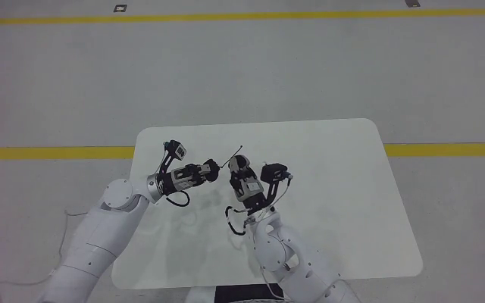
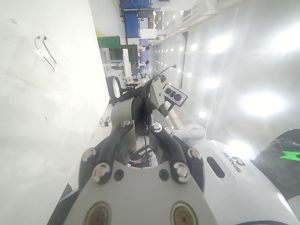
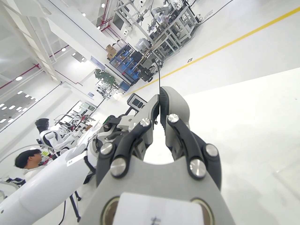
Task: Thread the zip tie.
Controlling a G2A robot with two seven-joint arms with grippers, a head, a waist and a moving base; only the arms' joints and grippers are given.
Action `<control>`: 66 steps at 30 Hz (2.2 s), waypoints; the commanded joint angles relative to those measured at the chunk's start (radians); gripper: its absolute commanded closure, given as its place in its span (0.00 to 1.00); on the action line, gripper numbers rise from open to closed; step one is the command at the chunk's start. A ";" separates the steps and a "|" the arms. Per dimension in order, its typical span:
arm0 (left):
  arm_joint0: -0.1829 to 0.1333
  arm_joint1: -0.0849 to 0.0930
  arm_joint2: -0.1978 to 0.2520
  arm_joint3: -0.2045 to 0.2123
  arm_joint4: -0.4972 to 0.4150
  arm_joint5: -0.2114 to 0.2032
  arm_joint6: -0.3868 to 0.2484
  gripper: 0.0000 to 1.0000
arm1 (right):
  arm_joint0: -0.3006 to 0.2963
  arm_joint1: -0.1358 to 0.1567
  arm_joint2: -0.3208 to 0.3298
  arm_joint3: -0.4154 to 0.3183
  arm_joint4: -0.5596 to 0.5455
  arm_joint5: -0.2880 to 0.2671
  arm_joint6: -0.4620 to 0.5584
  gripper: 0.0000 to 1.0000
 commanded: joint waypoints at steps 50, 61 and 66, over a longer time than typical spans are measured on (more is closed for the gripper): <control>0.007 -0.001 0.010 -0.026 -0.010 0.012 0.027 1.00 | -0.050 -0.020 0.041 -0.009 -0.061 -0.034 0.019 1.00; 0.002 -0.002 0.016 -0.021 -0.010 0.011 0.028 1.00 | -0.040 -0.027 0.034 0.005 -0.064 -0.040 0.034 1.00; 0.003 -0.001 0.015 -0.019 -0.010 0.008 0.030 1.00 | -0.038 -0.029 0.035 0.011 -0.063 -0.041 0.034 1.00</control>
